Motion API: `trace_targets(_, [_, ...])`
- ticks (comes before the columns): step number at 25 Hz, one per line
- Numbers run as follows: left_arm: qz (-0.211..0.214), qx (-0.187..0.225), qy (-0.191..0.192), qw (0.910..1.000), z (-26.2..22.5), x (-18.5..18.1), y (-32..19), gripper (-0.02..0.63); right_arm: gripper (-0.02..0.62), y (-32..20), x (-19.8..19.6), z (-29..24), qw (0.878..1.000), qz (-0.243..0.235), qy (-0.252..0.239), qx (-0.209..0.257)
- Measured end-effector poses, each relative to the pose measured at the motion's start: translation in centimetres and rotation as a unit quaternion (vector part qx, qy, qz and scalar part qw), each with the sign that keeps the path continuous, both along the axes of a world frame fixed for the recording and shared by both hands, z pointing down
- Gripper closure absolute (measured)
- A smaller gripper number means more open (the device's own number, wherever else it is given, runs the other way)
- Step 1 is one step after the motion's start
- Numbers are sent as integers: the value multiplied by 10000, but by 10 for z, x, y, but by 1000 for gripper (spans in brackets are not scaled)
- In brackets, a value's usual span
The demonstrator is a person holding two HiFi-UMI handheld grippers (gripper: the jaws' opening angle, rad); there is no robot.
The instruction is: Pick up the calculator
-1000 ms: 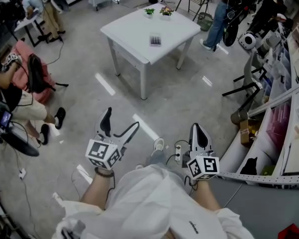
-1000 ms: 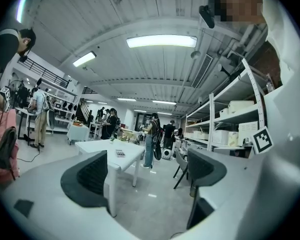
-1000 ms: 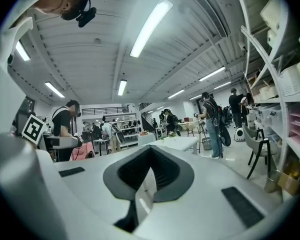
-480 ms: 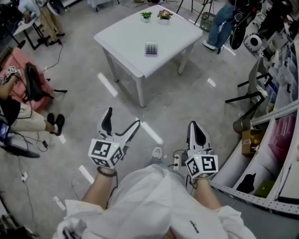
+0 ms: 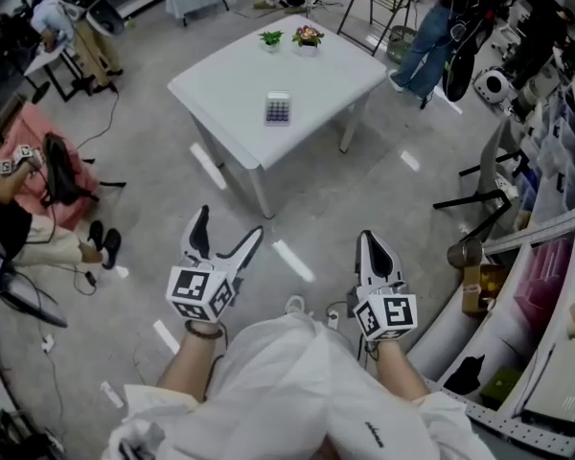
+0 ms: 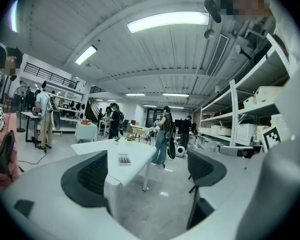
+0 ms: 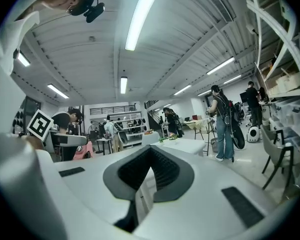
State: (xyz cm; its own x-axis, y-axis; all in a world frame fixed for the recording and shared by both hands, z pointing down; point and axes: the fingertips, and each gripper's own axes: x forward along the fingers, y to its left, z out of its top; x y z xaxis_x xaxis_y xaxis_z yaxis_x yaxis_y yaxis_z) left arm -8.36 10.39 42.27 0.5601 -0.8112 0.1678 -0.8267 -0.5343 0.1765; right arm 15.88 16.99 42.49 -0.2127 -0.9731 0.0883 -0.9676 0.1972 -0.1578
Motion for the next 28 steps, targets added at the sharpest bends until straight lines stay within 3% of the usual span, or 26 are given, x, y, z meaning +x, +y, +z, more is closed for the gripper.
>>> trace_targets(14, [-41,-121,78,9999,13,22,-42,127,578,-41,19,14,9999,-17,47,-138])
trace_targets(28, [186,-89,100,9997,22,48,-176,127,577,-160,31,15,9997,193,108,-94])
